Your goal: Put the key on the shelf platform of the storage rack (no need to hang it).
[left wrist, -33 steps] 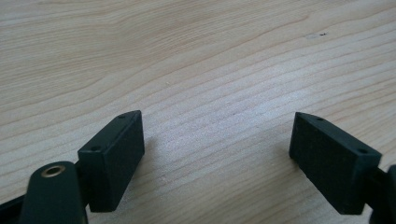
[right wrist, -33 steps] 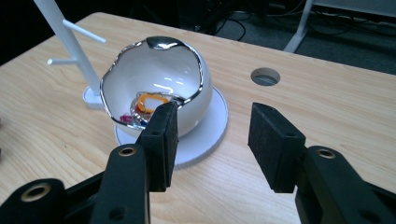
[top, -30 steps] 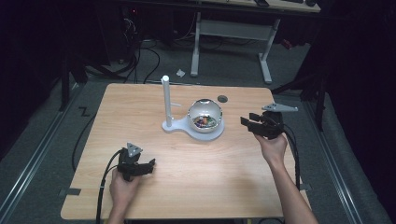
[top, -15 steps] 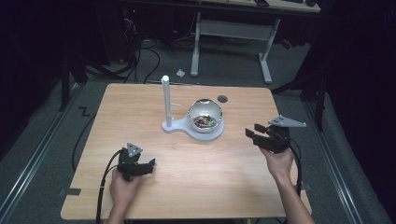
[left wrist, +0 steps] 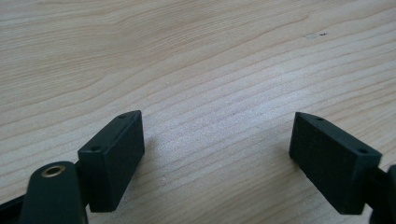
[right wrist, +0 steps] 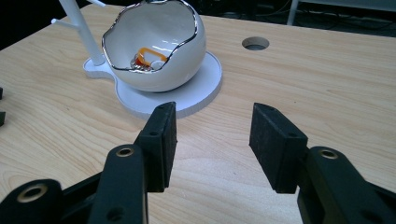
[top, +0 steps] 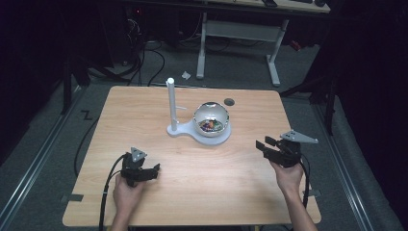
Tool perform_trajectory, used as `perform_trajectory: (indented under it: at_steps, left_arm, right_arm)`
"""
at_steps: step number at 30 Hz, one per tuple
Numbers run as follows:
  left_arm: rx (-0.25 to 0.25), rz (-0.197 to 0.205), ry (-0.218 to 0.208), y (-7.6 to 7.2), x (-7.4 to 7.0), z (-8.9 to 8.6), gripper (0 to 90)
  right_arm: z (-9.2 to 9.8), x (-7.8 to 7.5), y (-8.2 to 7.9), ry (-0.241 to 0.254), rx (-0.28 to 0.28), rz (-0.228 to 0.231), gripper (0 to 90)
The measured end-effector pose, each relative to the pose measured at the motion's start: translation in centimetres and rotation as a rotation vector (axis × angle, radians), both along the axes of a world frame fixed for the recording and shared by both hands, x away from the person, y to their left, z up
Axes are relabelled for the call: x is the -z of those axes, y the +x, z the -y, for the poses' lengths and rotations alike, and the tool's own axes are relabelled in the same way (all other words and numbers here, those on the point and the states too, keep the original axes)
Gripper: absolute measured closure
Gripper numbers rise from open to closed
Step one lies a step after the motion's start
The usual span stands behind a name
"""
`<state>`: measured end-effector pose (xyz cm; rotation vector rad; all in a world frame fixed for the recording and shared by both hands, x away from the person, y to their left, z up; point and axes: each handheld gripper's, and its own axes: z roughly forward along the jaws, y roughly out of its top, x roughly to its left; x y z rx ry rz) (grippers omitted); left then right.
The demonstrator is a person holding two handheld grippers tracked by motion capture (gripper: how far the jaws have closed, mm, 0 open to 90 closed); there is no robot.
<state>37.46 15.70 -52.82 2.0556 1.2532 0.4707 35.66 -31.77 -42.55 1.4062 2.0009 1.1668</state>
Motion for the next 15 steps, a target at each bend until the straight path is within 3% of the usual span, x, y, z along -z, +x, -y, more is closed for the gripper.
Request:
perform_trajectory:
  at_steps: [15]
  left_arm:
    - [0.0, 0.0, 0.0, 0.0, 0.0, 0.0, 18.5]
  right_arm:
    - [-0.5, 3.9, -0.1, -0.012, 0.003, -0.049, 51.8]
